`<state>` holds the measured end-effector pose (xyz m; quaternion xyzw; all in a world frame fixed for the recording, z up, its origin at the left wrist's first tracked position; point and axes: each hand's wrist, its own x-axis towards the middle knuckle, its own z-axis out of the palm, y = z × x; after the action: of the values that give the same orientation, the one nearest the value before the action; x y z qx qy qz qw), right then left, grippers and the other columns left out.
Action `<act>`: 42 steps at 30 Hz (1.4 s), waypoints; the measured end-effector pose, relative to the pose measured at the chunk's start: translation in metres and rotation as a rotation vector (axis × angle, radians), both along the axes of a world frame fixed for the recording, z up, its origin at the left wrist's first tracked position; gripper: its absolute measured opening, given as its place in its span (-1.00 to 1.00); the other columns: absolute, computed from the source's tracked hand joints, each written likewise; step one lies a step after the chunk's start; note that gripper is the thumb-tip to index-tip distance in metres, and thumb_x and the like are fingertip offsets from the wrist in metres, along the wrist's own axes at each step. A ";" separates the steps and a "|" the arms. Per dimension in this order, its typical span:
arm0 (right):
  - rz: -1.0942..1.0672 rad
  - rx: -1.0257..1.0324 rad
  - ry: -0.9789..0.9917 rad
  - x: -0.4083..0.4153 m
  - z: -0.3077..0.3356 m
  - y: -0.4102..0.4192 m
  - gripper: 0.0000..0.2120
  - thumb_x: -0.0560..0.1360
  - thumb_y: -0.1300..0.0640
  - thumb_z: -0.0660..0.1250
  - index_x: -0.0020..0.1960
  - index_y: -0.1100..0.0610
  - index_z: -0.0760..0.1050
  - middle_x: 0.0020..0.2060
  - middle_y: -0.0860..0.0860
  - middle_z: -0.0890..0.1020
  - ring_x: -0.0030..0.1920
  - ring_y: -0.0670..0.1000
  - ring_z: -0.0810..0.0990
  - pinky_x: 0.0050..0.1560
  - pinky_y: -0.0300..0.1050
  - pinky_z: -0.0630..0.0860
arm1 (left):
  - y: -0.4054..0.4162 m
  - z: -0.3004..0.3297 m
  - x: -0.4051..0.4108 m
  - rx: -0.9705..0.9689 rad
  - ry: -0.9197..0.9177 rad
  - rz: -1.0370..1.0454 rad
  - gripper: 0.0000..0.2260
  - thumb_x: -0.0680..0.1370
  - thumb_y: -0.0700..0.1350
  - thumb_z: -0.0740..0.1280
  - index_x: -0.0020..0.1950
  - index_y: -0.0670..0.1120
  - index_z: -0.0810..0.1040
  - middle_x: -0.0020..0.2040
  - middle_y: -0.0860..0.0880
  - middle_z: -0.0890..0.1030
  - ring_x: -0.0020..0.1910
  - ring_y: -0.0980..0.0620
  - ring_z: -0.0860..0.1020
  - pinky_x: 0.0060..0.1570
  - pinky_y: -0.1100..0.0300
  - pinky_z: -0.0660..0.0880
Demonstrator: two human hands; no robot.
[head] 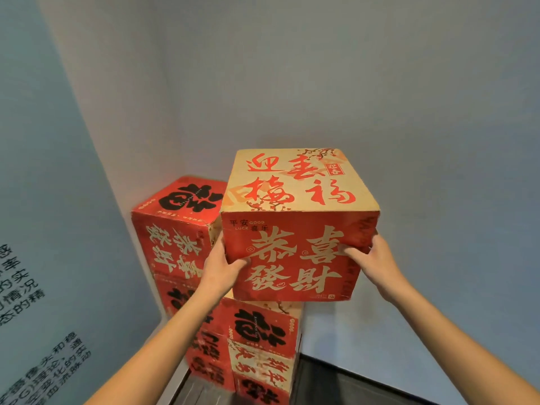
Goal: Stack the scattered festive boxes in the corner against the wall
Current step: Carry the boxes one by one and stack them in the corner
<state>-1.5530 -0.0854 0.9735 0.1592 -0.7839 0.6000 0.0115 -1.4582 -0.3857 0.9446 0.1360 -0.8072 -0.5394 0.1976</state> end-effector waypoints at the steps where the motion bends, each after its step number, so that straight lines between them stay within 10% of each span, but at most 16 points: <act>1: -0.007 -0.009 -0.022 -0.007 -0.010 -0.009 -0.69 0.49 0.16 0.46 0.09 -0.20 0.54 0.03 -0.12 0.70 0.04 -0.06 0.69 0.08 0.10 0.64 | -0.008 -0.010 -0.009 -0.001 -0.016 0.010 -0.38 0.48 -0.20 0.48 0.48 0.05 0.33 0.26 0.05 0.57 0.25 0.01 0.54 0.29 -0.09 0.50; 34: -0.021 0.072 -0.315 -0.080 -0.180 -0.065 -0.67 0.48 0.00 0.45 0.14 -0.25 0.41 0.05 -0.24 0.64 0.00 -0.28 0.64 -0.02 -0.30 0.58 | -0.047 -0.151 -0.074 0.187 -0.332 0.125 -0.37 0.52 -0.15 0.46 0.52 0.03 0.26 0.36 0.08 0.50 0.38 0.03 0.45 0.39 -0.12 0.40; 42: -0.045 0.146 -0.313 -0.077 -0.182 -0.069 -0.62 0.48 -0.04 0.45 0.25 -0.10 0.45 0.08 -0.20 0.65 0.08 -0.15 0.63 0.18 0.03 0.60 | -0.054 -0.154 -0.074 0.092 -0.421 0.048 -0.29 0.56 -0.04 0.41 0.59 0.00 0.08 0.42 -0.01 0.45 0.41 -0.05 0.42 0.42 -0.07 0.36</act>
<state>-1.6304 -0.1547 0.7914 0.0464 -0.8209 0.5586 -0.1088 -1.5319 -0.4401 0.7909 0.2737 -0.8016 -0.5305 0.0313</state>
